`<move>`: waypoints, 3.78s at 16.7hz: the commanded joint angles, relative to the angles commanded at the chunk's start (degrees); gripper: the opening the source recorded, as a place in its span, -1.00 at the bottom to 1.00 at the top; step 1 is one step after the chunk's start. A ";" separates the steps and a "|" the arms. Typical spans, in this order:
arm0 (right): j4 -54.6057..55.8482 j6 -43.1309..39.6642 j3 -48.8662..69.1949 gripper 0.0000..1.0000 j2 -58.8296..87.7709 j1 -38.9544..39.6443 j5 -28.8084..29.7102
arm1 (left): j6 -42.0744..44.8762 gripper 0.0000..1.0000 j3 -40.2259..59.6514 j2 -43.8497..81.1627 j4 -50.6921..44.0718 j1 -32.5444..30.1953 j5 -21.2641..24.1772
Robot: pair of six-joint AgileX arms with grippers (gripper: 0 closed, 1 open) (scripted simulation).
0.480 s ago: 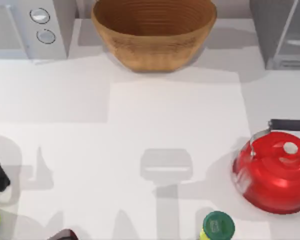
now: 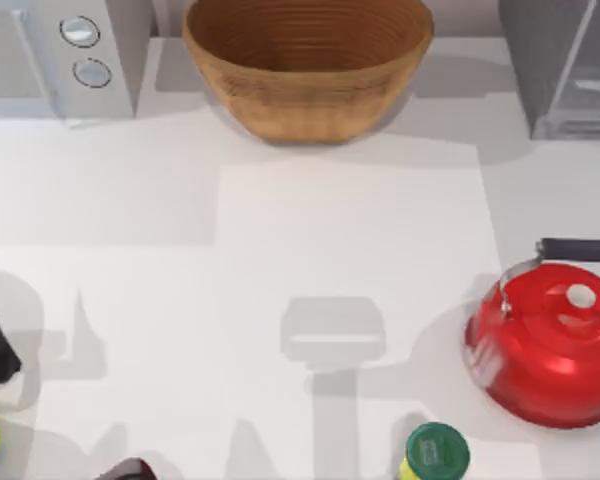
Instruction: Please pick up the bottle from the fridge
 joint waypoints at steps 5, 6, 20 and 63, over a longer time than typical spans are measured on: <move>22.94 0.20 2.50 1.00 25.11 -7.75 -6.87 | 0.00 1.00 0.00 0.00 0.00 0.00 0.00; 27.94 0.29 2.85 1.00 31.16 -9.40 -8.42 | 0.00 1.00 0.00 0.00 0.00 0.00 0.00; 79.11 1.15 7.97 1.00 89.41 -25.57 -24.96 | 0.00 1.00 0.00 0.00 0.00 0.00 0.00; 41.97 0.61 73.10 0.85 117.80 -8.25 -6.69 | 0.00 1.00 0.00 0.00 0.00 0.00 0.00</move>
